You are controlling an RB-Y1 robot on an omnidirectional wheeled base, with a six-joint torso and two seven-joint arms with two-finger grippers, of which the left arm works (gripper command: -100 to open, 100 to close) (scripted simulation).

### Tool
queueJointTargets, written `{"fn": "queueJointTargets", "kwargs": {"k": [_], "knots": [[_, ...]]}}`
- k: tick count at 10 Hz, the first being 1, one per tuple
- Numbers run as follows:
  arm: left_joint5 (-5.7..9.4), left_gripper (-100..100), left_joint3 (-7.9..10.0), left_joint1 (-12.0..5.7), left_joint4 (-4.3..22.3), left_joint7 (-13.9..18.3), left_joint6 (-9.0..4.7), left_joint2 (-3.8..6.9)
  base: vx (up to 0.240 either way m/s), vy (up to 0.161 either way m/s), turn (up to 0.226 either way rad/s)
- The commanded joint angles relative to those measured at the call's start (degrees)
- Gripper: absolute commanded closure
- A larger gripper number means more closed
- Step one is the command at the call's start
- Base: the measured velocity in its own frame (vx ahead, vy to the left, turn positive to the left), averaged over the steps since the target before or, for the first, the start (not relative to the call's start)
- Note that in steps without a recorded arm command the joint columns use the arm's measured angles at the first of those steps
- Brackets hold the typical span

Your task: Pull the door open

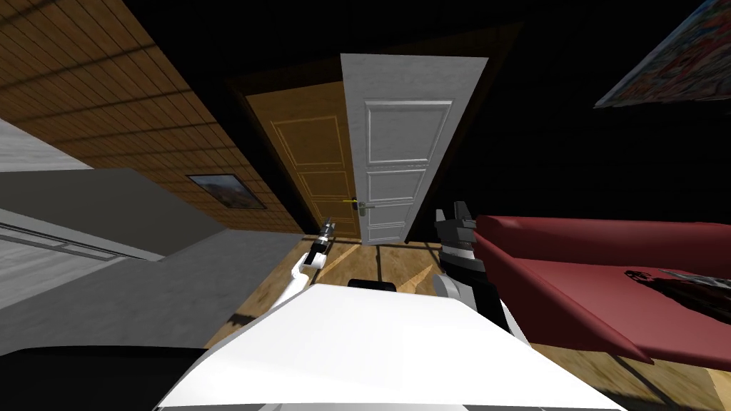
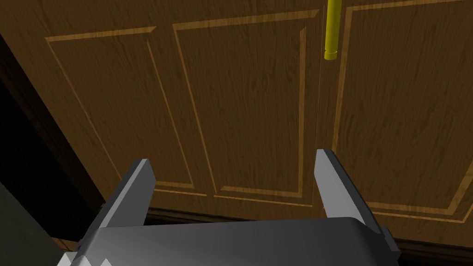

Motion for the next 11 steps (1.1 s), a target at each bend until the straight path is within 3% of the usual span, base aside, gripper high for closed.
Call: {"fn": "queueJointTargets", "kwargs": {"k": [1,6,7,11], "knots": [[0.46,-100,0.05,-0.97,2.59,0.58,0.06,0.73,0.097,-0.015,-0.058],[1.89,-100,0.25,-4.07,9.84,2.36,0.46,3.29,0.103,-0.003,-0.062],[1.89,-100,0.25,-4.07,9.84,2.36,0.46,3.29,0.061,-0.004,-0.011],[2.92,-100,0.34,-6.37,15.07,3.66,0.75,5.07,0.087,-0.005,-0.052]]}}
